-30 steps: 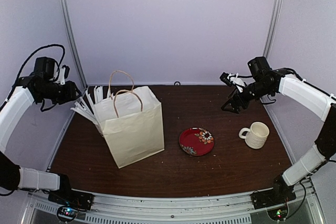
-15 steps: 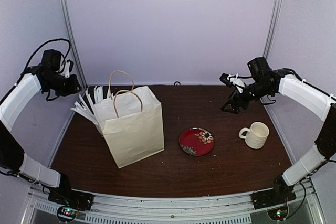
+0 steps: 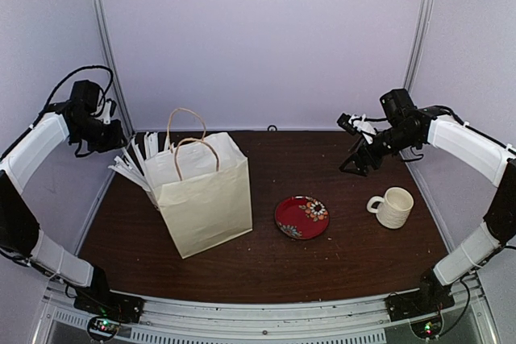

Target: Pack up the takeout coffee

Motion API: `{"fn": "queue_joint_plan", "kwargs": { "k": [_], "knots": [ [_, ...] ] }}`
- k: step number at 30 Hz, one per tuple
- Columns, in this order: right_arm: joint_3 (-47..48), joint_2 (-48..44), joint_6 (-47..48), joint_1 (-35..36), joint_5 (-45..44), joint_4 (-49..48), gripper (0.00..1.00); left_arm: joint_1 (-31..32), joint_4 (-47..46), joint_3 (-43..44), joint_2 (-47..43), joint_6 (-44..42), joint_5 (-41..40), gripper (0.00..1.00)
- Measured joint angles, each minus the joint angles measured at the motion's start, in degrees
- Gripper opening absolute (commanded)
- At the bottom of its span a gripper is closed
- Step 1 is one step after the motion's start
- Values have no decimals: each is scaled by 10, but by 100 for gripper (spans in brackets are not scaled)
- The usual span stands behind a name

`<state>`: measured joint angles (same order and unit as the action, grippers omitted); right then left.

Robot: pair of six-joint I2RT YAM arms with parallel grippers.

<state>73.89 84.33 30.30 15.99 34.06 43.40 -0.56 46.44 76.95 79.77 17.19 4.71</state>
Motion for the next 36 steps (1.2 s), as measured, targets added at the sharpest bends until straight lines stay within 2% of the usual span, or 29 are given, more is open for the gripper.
{"fn": "queue_joint_plan", "kwargs": {
  "k": [5, 8, 16, 22, 36],
  "knots": [
    [0, 0, 4, 0, 0, 0, 85, 0, 0, -2, 0, 0, 0, 28],
    [0, 0, 6, 0, 0, 0, 85, 0, 0, -6, 1, 0, 0, 26],
    [-4, 0, 10, 0, 0, -2, 85, 0, 0, -12, 10, 0, 5, 8],
    [-4, 0, 10, 0, 0, -4, 85, 0, 8, -10, 3, 0, 13, 0],
    [-4, 0, 10, 0, 0, -6, 85, 12, 66, 123, -103, 0, 16, 0]
  ]
}}
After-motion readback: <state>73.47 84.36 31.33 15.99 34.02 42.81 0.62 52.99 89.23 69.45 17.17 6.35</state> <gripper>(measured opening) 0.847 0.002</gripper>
